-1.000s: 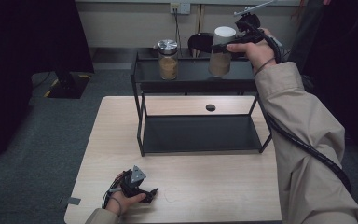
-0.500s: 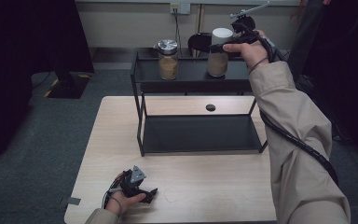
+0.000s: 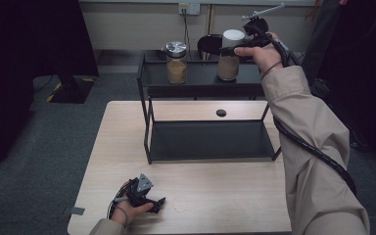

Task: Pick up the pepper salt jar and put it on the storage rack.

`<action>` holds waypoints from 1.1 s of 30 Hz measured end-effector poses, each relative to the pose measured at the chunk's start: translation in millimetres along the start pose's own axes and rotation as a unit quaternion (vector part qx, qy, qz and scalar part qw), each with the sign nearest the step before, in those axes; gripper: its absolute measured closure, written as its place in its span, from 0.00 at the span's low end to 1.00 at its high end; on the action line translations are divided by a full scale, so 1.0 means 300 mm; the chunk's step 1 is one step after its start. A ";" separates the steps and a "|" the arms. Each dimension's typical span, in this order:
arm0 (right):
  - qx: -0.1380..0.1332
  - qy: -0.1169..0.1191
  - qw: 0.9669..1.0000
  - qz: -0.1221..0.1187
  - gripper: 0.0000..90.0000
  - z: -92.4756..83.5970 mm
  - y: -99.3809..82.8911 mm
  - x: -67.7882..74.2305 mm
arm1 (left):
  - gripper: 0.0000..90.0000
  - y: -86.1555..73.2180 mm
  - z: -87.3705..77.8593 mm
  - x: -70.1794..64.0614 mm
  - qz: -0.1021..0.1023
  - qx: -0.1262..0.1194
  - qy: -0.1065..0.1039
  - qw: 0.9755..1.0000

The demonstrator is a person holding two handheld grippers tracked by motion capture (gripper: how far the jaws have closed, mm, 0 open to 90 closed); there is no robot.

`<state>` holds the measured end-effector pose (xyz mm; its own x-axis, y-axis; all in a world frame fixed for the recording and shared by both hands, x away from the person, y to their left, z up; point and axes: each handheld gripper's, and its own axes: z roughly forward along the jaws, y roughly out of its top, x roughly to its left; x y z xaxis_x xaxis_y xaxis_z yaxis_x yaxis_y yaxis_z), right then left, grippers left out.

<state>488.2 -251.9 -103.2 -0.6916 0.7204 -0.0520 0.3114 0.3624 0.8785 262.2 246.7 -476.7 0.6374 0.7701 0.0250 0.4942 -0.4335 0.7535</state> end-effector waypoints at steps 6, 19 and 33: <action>-0.008 0.001 1.000 0.004 0.39 -0.001 -0.016 -0.002 | 0.00 0.000 0.000 0.000 0.000 0.000 0.000 1.000; -0.017 -0.002 1.000 0.020 0.16 -0.012 -0.049 0.006 | 0.00 -0.004 -0.004 -0.002 -0.002 0.000 0.002 1.000; -0.020 0.007 1.000 -0.005 0.00 -0.093 -0.129 0.038 | 0.00 -0.007 -0.006 -0.006 -0.005 -0.001 0.004 1.000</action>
<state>450.2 -274.2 -124.5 -0.7036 0.7084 -0.0556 0.2776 0.3461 0.8962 259.0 247.2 -477.2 0.6275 0.7783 0.0223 0.4999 -0.4246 0.7549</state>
